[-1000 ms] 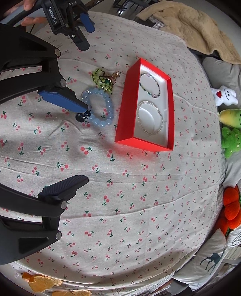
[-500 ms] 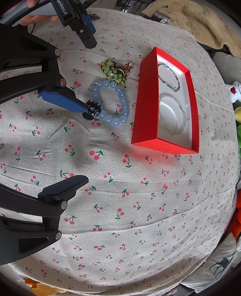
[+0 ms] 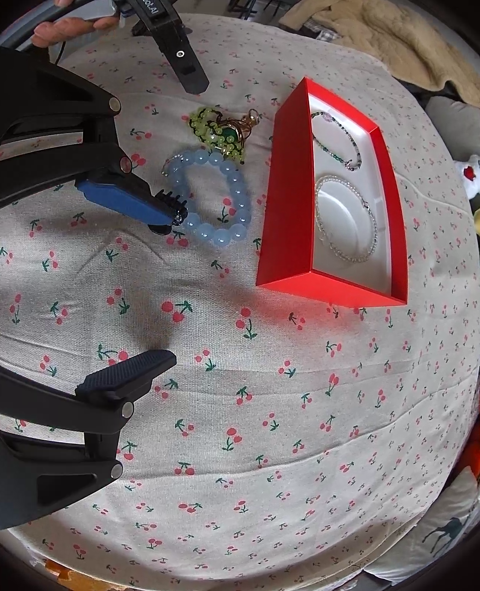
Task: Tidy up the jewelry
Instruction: 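Grasp the green beaded bracelet with the left tool while the right grasps the light blue bead bracelet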
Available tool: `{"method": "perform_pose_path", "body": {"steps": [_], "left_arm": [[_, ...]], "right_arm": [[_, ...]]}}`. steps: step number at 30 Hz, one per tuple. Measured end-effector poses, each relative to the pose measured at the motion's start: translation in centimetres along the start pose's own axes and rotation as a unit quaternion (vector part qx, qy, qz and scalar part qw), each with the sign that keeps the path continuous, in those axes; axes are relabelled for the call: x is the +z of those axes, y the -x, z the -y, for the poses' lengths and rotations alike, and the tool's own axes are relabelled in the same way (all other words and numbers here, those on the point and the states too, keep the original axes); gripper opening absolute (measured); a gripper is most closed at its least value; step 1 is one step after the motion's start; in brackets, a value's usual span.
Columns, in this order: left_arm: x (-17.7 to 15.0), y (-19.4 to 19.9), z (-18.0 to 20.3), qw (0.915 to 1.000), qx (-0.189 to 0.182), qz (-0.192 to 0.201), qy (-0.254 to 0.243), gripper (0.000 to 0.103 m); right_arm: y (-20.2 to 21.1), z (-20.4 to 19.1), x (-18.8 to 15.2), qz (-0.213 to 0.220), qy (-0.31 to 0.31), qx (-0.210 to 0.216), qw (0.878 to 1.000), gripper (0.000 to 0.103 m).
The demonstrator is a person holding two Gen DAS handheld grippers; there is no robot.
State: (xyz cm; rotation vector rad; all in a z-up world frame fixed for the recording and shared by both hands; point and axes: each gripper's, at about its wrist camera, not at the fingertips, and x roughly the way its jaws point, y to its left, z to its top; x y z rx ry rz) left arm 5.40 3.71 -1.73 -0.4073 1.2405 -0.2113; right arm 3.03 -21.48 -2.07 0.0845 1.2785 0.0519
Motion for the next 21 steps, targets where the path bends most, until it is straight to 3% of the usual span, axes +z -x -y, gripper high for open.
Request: {"method": "perform_pose_path", "body": {"steps": [5, 11, 14, 21], "left_arm": [[0.3, -1.1, 1.1, 0.9992, 0.033, 0.007, -0.020, 0.035], [0.7, -1.7, 1.9, 0.9990, 0.034, 0.011, -0.027, 0.020], [0.6, -2.1, 2.5, 0.9979, 0.048, 0.012, -0.041, 0.006], [0.3, -1.3, 2.5, 0.9967, 0.055, 0.018, -0.057, 0.000]], "right_arm": [[-0.1, -0.1, 0.0, 0.000, 0.000, 0.000, 1.000, 0.073], [-0.1, -0.1, -0.1, 0.001, -0.001, 0.000, 1.000, 0.073], [-0.3, 0.0, 0.1, 0.000, -0.003, 0.002, 1.000, 0.073], [-0.5, 0.3, 0.6, -0.001, -0.014, 0.012, 1.000, 0.073]]}}
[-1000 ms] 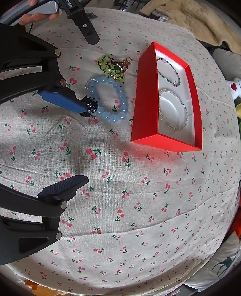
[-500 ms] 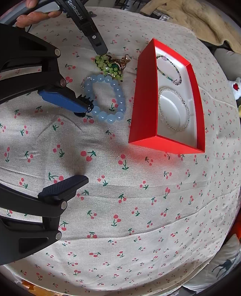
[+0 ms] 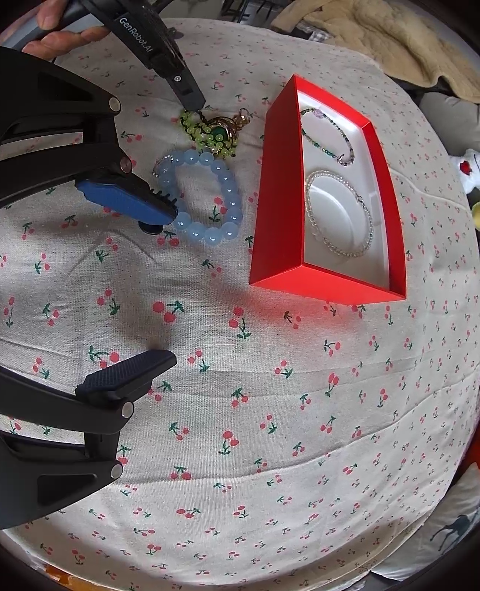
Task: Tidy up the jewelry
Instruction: 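Grasp the green beaded bracelet with the left tool while the right grasps the light blue bead bracelet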
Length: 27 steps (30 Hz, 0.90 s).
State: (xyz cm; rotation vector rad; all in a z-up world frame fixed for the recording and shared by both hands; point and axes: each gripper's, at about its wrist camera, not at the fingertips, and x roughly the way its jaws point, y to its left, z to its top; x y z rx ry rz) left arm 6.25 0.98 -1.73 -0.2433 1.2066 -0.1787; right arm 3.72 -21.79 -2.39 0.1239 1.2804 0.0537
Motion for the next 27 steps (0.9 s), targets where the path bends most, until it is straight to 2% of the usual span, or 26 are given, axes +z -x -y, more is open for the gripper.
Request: {"method": "perform_pose_path", "body": {"steps": [8, 15, 17, 18, 19, 21, 23, 26, 27], "left_arm": [[-0.4, 1.0, -2.1, 0.9999, 0.013, 0.006, 0.005, 0.000], [-0.4, 1.6, -3.2, 0.9996, -0.013, 0.013, 0.019, 0.000], [-0.4, 1.5, -3.1, 0.9994, -0.024, 0.012, 0.021, 0.009], [-0.4, 1.5, -3.1, 0.9992, -0.029, 0.011, 0.024, 0.019], [-0.4, 1.4, -2.9, 0.9990, -0.035, 0.011, 0.026, 0.023], [-0.3, 1.1, -2.5, 0.9986, -0.044, 0.006, 0.030, 0.023], [-0.2, 0.9, -2.1, 0.9984, -0.047, 0.003, 0.030, 0.023], [-0.2, 0.5, -1.4, 0.9987, -0.043, -0.001, 0.025, 0.023], [-0.3, 0.4, -1.2, 0.9989, -0.040, -0.002, 0.023, 0.023]], "right_arm": [[-0.7, -0.1, 1.1, 0.006, -0.028, 0.004, 1.000, 0.073], [-1.0, -0.6, 2.1, 0.020, -0.052, 0.029, 0.998, 0.073], [-1.2, -1.2, 2.3, 0.023, -0.044, 0.032, 0.998, 0.072], [-1.3, -1.6, 2.4, 0.025, -0.038, 0.031, 0.998, 0.068], [-1.5, -2.0, 2.4, 0.027, -0.028, 0.031, 0.999, 0.064], [-2.0, -2.8, 2.4, 0.026, -0.005, 0.021, 0.999, 0.040], [-2.7, -3.7, 2.3, 0.028, 0.028, -0.003, 0.999, 0.033], [-2.7, -4.8, 2.2, 0.035, 0.059, -0.014, 0.998, 0.012], [-2.6, -4.8, 2.1, 0.035, 0.058, -0.014, 0.998, 0.012]]}}
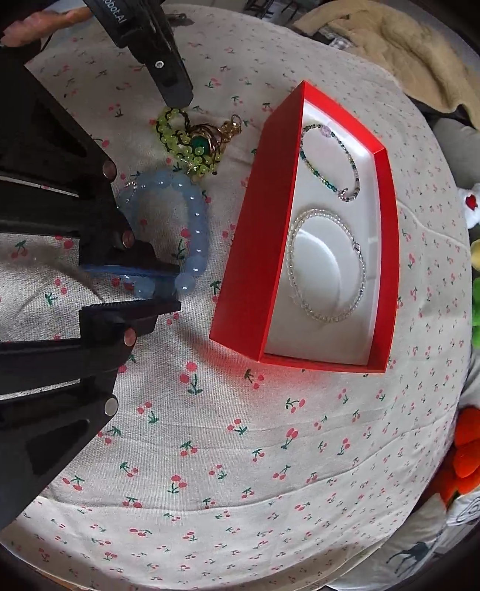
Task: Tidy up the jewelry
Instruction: 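Grasp the green beaded bracelet with the left tool while the right grasps the light blue bead bracelet, then carry the green and light blue bracelets into the red box with both tools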
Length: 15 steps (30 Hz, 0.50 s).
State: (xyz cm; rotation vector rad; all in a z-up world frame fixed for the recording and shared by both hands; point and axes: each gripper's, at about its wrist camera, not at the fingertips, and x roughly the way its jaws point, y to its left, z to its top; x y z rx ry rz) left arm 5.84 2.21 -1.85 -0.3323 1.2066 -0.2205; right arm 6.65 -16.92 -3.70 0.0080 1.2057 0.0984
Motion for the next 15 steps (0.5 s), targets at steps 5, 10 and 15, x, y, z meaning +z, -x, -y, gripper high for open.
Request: {"method": "perform_pose_path", "body": {"steps": [5, 10, 15], "left_arm": [[-0.3, -0.9, 1.0, 0.9992, 0.034, 0.002, -0.022, 0.023], [-1.1, -1.5, 3.1, 0.9913, 0.099, 0.017, -0.085, 0.006], [-1.2, -1.2, 3.1, 0.9919, 0.093, 0.012, -0.085, 0.003]], "right_arm": [[0.6, 0.9, -0.3, 0.003, -0.015, 0.016, 1.000, 0.012], [2.5, 1.9, -1.0, 0.017, -0.020, 0.025, 0.999, 0.012], [4.2, 2.5, -1.4, 0.031, -0.024, 0.038, 0.998, 0.012]]}}
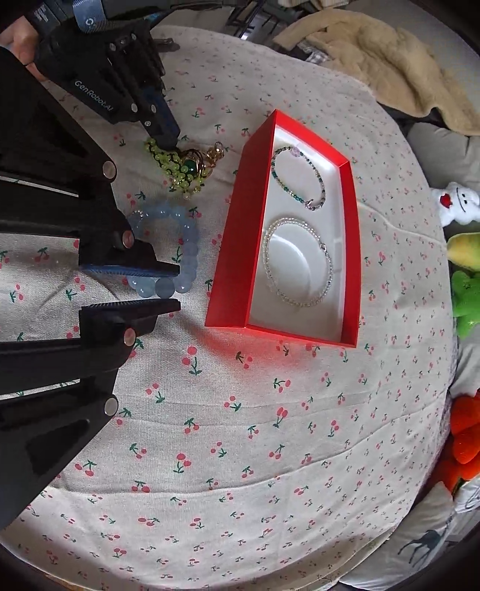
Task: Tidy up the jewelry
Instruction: 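Carry the green and light blue bracelets into the red box with both tools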
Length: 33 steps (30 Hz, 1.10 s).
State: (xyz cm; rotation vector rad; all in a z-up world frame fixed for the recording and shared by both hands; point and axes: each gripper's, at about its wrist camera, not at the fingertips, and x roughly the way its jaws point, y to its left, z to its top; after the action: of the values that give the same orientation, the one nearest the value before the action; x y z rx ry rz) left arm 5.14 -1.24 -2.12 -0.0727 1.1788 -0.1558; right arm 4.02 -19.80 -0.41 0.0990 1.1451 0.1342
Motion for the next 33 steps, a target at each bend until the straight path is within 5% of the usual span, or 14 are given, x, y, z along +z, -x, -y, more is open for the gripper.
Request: {"method": "perform_pose_path", "body": {"steps": [17, 33], "left_arm": [[-0.1, 7.2, -1.8, 0.9923, -0.101, 0.065, 0.032, 0.003], [2.4, 10.7, -1.2, 0.9825, -0.136, 0.122, 0.035, 0.003]], "right_arm": [[4.9, -0.2, 0.7, 0.052, -0.012, 0.046, 0.997, 0.012], [8.5, 0.4, 2.7, 0.106, -0.042, 0.072, 0.991, 0.012]]}}
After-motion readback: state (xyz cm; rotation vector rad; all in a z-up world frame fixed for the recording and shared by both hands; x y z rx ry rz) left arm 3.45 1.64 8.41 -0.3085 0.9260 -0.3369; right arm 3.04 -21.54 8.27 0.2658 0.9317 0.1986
